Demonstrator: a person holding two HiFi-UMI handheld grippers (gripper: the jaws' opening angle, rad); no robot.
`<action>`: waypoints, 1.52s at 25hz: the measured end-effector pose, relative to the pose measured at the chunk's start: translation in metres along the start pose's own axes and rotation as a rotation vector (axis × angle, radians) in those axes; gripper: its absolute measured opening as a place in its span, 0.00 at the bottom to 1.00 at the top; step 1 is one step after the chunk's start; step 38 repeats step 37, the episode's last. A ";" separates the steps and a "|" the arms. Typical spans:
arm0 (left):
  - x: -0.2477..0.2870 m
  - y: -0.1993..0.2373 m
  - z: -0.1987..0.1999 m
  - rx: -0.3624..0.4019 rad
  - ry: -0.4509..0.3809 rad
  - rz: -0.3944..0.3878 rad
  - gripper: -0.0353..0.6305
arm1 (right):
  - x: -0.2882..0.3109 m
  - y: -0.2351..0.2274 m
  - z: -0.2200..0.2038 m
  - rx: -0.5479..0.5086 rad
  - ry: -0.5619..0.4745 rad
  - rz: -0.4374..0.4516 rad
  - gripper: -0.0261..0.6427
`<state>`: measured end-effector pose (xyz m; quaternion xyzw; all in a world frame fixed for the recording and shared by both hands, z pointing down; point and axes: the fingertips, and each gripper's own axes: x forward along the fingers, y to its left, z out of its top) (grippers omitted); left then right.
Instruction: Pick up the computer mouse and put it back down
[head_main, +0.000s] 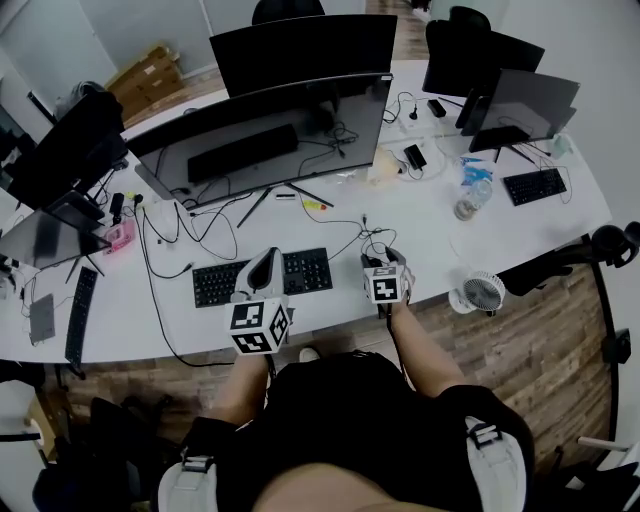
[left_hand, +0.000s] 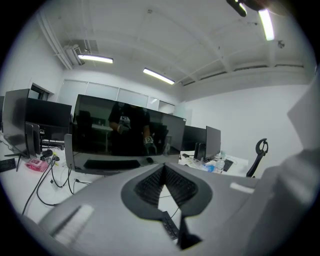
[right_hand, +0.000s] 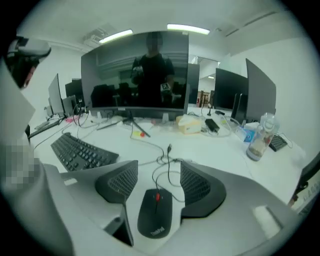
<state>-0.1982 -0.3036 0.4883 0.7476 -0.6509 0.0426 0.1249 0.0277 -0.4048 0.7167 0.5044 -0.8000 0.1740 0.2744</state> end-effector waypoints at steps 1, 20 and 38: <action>0.000 -0.001 0.000 0.000 -0.002 -0.003 0.13 | -0.014 -0.001 0.024 0.000 -0.071 -0.007 0.43; -0.001 -0.017 0.007 0.002 -0.036 -0.037 0.13 | -0.211 0.005 0.217 0.015 -0.728 -0.021 0.03; -0.001 -0.006 0.013 0.002 -0.054 -0.049 0.13 | -0.203 0.034 0.217 0.006 -0.728 0.030 0.03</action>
